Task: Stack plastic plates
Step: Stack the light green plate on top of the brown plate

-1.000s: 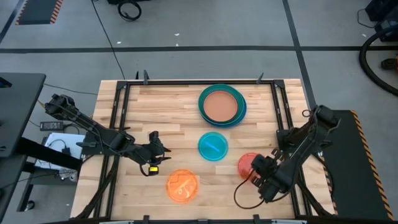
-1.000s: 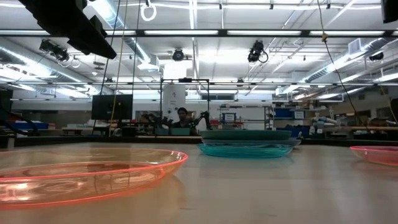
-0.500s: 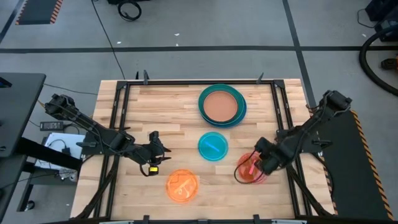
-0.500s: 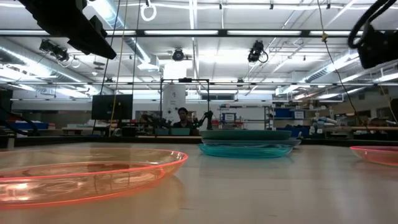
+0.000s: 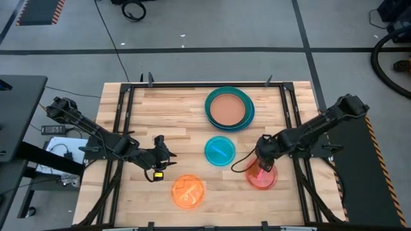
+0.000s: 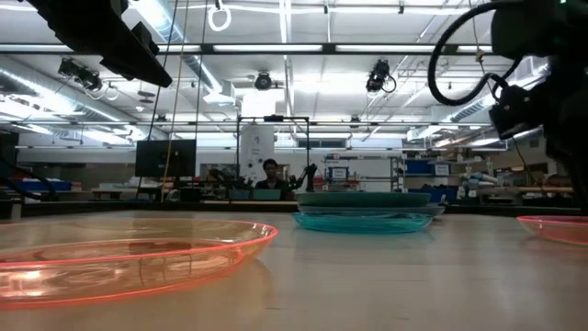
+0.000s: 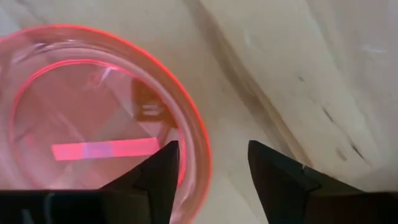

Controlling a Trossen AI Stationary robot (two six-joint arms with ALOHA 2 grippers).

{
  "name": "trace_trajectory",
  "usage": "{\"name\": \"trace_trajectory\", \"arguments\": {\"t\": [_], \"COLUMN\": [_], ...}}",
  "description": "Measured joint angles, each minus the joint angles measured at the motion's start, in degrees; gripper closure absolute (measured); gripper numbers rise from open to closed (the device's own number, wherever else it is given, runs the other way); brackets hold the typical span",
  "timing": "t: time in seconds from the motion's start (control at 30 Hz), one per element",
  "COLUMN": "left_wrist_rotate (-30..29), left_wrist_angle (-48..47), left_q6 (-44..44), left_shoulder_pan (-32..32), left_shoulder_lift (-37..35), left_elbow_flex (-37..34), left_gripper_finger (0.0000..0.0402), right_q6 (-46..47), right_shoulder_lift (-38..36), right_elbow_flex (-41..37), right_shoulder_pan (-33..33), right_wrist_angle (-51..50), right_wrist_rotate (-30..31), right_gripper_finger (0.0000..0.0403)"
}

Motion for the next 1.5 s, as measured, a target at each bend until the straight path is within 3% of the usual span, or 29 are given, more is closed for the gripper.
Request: {"name": "trace_trajectory", "arguments": {"t": [0.33,0.57,0.93,1.5], "left_wrist_rotate": [0.06,3.26,3.68,3.68], "left_wrist_angle": [-0.02,0.00,0.02,2.05], "left_q6": [-0.08,-0.67,-0.68,-2.51], "left_shoulder_pan": [-0.09,-0.11,-0.11,-0.11], "left_shoulder_lift": [0.00,0.00,0.00,0.09], "left_elbow_flex": [0.00,0.00,0.00,0.00], "left_gripper_finger": [0.0260,0.0260,0.0260,0.0260], "right_q6": [-9.21,-13.37,-11.21,-7.66], "right_shoulder_lift": [3.85,9.53,5.97,1.07], "right_elbow_flex": [0.02,0.30,-0.02,-0.02], "right_shoulder_pan": [-5.58,-6.62,-6.59,-9.73], "right_wrist_angle": [1.51,3.78,6.22,8.01], "right_wrist_rotate": [-6.02,-9.16,-7.75,-6.44], "right_gripper_finger": [0.0248,0.0282,0.0392,0.0397]}}
